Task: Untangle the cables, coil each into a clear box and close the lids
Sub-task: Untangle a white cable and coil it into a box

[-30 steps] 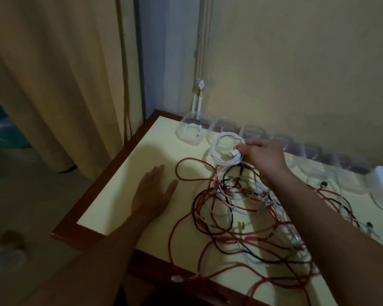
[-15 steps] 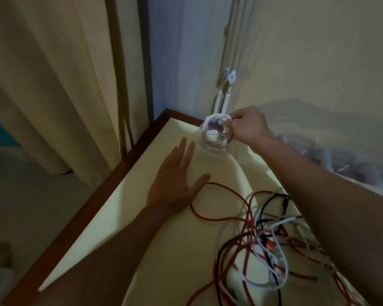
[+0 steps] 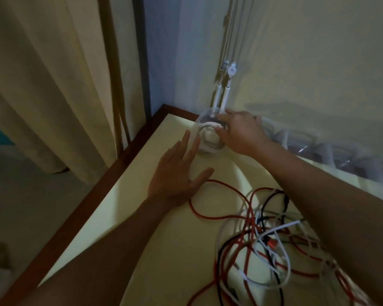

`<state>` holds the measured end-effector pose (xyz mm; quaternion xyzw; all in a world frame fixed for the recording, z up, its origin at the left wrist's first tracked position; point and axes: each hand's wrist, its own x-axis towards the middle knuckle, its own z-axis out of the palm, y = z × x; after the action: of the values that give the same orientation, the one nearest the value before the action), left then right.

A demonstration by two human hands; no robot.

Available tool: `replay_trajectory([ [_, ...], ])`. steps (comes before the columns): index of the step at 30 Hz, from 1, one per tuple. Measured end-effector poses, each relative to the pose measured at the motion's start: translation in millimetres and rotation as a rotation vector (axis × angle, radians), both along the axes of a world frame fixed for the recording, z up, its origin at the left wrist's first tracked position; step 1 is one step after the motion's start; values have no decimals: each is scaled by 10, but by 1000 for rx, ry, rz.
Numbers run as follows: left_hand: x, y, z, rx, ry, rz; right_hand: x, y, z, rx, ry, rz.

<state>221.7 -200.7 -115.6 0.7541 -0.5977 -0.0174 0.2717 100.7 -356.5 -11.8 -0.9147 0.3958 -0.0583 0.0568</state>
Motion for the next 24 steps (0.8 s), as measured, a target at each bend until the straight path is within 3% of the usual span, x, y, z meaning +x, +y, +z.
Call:
replay_trajectory([
  [6, -25, 38, 48, -13, 30, 7, -503, 270, 311, 39, -54, -24],
  [11, -255, 342, 81, -68, 326, 143, -1193, 731, 572, 123, -91, -48],
  [15, -553, 681, 83, -104, 459, 227, -1824, 1185, 660, 164, -144, -77],
  [21, -1049, 1217, 197, -52, 512, 271, -2461, 1772, 536, 276, -36, -22],
  [24, -1323, 1451, 332, -101, 452, 175, -2612, 1905, 589, 247, -37, -10],
])
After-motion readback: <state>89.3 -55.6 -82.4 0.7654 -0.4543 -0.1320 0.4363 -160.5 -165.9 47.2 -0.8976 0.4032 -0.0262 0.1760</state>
